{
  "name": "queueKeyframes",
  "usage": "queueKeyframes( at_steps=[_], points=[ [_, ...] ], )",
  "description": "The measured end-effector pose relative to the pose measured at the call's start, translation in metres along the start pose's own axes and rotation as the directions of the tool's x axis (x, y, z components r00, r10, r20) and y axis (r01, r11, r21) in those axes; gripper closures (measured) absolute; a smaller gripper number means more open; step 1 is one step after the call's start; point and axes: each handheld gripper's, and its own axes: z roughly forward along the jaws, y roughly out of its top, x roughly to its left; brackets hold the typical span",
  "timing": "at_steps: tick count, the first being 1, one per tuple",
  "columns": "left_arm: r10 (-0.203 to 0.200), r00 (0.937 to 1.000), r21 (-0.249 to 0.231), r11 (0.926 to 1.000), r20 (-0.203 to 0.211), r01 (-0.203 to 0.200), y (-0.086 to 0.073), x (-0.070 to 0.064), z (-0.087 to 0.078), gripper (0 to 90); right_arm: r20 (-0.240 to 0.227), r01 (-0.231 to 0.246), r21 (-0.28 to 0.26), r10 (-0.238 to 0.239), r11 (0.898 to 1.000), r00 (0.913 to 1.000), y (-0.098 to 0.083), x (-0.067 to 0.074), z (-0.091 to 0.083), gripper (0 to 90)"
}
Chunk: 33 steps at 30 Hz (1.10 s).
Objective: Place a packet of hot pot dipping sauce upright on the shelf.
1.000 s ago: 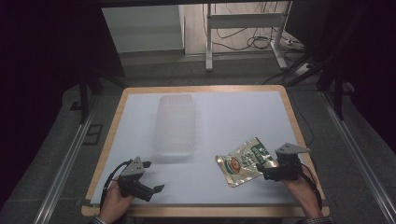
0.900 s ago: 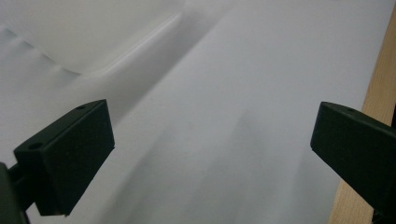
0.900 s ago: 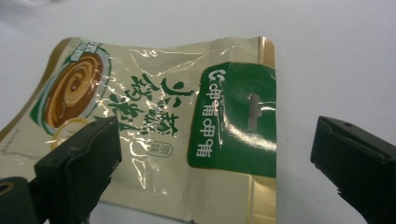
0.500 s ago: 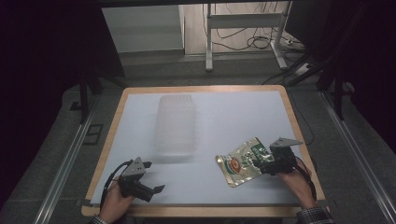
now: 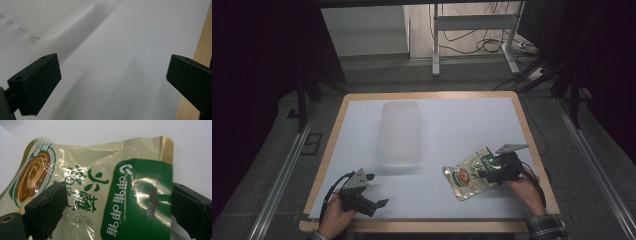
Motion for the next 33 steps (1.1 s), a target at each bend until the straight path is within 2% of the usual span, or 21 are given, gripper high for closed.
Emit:
queueKeyframes(
  at_steps=[2,7,10,12,13,14,16,20,21,23,24,26,31,33],
  points=[
    [-0.001,1.0,0.001,1.0,0.0,0.001,0.0,0.0,0.0,0.0,-0.02,0.01,0.004,-0.01,1.0,0.9998,0.001,0.002,-0.002,6.9],
    [0.001,1.0,0.003,1.0,0.001,-0.001,0.0,0.0,0.001,0.0,-0.032,0.035,-0.022,-0.036,0.999,0.9989,0.008,0.01,-0.006,7.1],
    [0.001,1.0,0.004,1.0,0.002,-0.001,0.0,0.0,0.001,0.0,-0.035,0.034,-0.005,-0.034,0.999,0.9988,0.01,0.014,-0.005,8.6],
    [0.001,1.0,0.004,1.0,0.003,-0.001,0.0,0.0,0.001,0.0,-0.062,0.035,0.008,-0.034,0.999,0.9975,0.011,0.017,-0.003,10.2],
    [0.001,1.0,0.006,1.0,0.003,-0.001,0.0,0.0,0.001,0.0,-0.065,0.056,0.037,-0.054,0.998,0.9964,0.013,0.024,0.001,8.9],
    [0.0,1.0,0.006,1.0,0.003,0.0,0.0,0.0,0.001,0.0,-0.065,0.056,0.037,-0.054,0.998,0.9964,0.013,0.024,0.001,8.9],
    [0.001,1.0,0.007,1.0,0.003,-0.001,0.0,0.0,0.001,0.0,-0.039,0.088,0.054,-0.086,0.995,0.9955,0.014,0.03,0.003,5.5],
    [0.001,1.0,0.01,0.9999,0.002,-0.001,0.0,0.0,0.002,0.0,-0.019,0.076,0.057,-0.075,0.995,0.997,0.018,0.034,0.007,5.3],
    [0.001,1.0,0.011,0.9999,0.002,-0.001,0.0,0.0,0.002,0.0,0.003,0.082,0.069,-0.082,0.994,0.9966,0.018,0.036,0.007,9.7],
    [0.001,1.0,0.012,0.9999,0.002,-0.001,0.0,0.0,0.002,0.0,0.053,0.103,0.08,-0.107,0.991,0.9928,0.019,0.038,0.007,26.5],
    [0.002,1.0,0.013,0.9999,0.002,-0.002,0.0,0.0,0.002,0.0,0.062,0.094,0.084,-0.099,0.992,0.9932,0.021,0.039,0.006,35.6],
    [0.004,1.0,0.019,0.9998,0.002,-0.004,0.0,0.0,0.002,0.0,0.062,0.095,0.094,-0.101,0.991,0.993,0.022,0.04,0.007,51.2],
    [0.004,1.0,0.022,0.9998,-0.001,-0.004,0.0,-0.001,0.002,0.0,0.079,0.154,0.128,-0.165,0.98,0.9831,0.027,0.049,0.01,76.9],
    [0.005,1.0,0.021,0.9998,-0.002,-0.005,0.0,-0.001,0.002,0.0,0.091,0.156,0.139,-0.169,0.978,0.9814,0.028,0.052,0.011,85.9]
  ],
)
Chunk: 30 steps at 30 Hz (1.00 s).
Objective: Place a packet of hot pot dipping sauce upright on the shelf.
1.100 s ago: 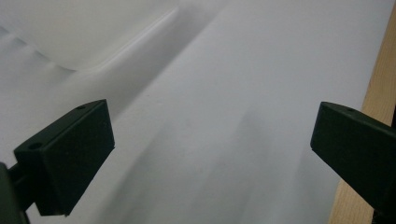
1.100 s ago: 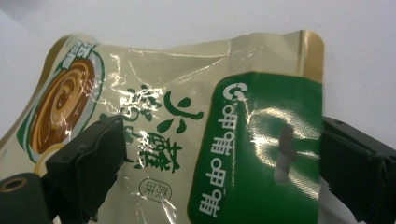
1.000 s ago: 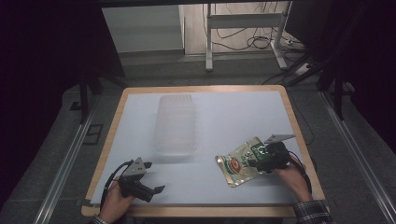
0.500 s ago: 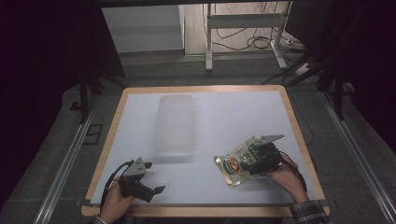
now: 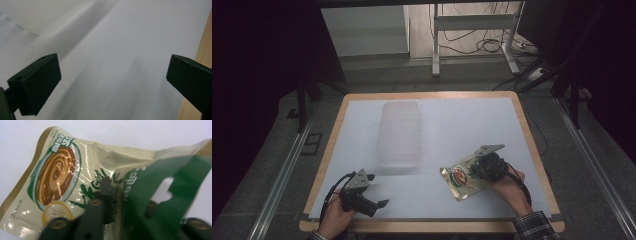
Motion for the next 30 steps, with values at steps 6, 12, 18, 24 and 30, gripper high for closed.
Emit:
queueKeyframes(
  at_steps=[6,12,18,24,30],
  points=[
    [-0.001,1.0,-0.002,1.0,-0.004,0.001,0.0,0.0,0.0,0.0,0.005,0.0,-0.002,0.0,1.0,1.0,0.002,0.002,-0.003,89.6],
    [-0.004,1.0,-0.002,1.0,-0.007,0.004,0.0,0.0,-0.001,0.0,-0.004,0.005,-0.059,-0.005,0.998,1.0,0.006,0.003,-0.015,89.7],
    [-0.005,0.9999,-0.003,1.0,-0.012,0.005,0.0,0.001,-0.001,0.0,-0.015,0.01,-0.089,-0.011,0.996,0.9998,0.01,0.004,-0.023,89.6],
    [-0.009,0.9998,-0.01,0.9999,-0.017,0.009,0.0,0.001,-0.002,0.0,-0.027,0.043,-0.126,-0.047,0.991,0.9986,0.017,0.008,-0.034,89.7],
    [-0.005,0.9998,-0.005,1.0,-0.018,0.005,0.0,0.002,-0.002,0.0,-0.055,0.066,-0.158,-0.076,0.985,0.9956,0.027,0.012,-0.045,89.7]
  ],
)
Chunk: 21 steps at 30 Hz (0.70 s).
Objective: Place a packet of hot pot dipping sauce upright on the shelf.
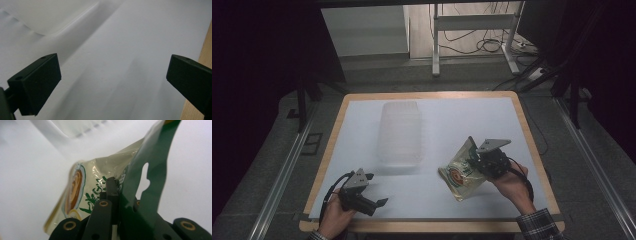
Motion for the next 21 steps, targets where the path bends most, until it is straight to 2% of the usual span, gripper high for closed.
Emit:
queueKeyframes(
  at_steps=[4,14,15,21],
  points=[
    [-0.004,1.0,-0.002,1.0,0.001,0.004,0.0,0.001,0.0,0.0,-0.013,0.017,-0.031,-0.017,0.999,0.9998,0.012,0.003,-0.008,89.8],
    [-0.007,1.0,-0.005,1.0,0.0,0.007,0.0,0.0,0.0,0.0,-0.047,0.039,-0.079,-0.043,0.996,0.998,0.03,0.008,-0.022,89.8],
    [-0.007,1.0,-0.006,1.0,0.0,0.007,0.0,0.0,0.0,0.0,-0.04,0.053,-0.081,-0.057,0.995,0.9976,0.033,0.01,-0.023,89.8],
    [-0.008,1.0,-0.006,1.0,0.0,0.008,0.0,0.001,0.0,0.0,-0.023,0.063,-0.084,-0.065,0.995,0.9976,0.04,0.008,-0.026,89.8]
  ],
)
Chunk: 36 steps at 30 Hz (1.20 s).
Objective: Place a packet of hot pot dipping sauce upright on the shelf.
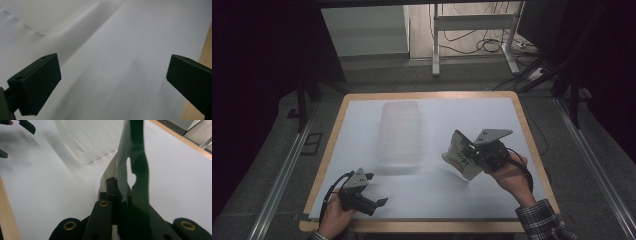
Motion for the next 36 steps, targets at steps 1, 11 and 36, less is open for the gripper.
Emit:
queueKeyframes(
  at_steps=[1,11,36],
  points=[
    [-0.002,1.0,-0.001,1.0,-0.001,0.002,0.0,0.0,0.0,0.0,-0.002,0.004,-0.004,-0.004,1.0,1.0,0.003,-0.002,-0.001,89.8],
    [-0.006,0.9999,-0.028,0.9996,-0.014,0.006,0.001,0.0,-0.003,0.0,-0.023,0.005,-0.022,-0.006,1.0,0.9997,0.015,-0.01,-0.002,89.8],
    [0.009,0.9997,-0.017,0.9998,-0.021,-0.009,0.001,0.001,-0.005,0.0,-0.094,0.071,-0.046,-0.075,0.996,0.9927,0.057,-0.015,0.021,89.8]
  ],
)
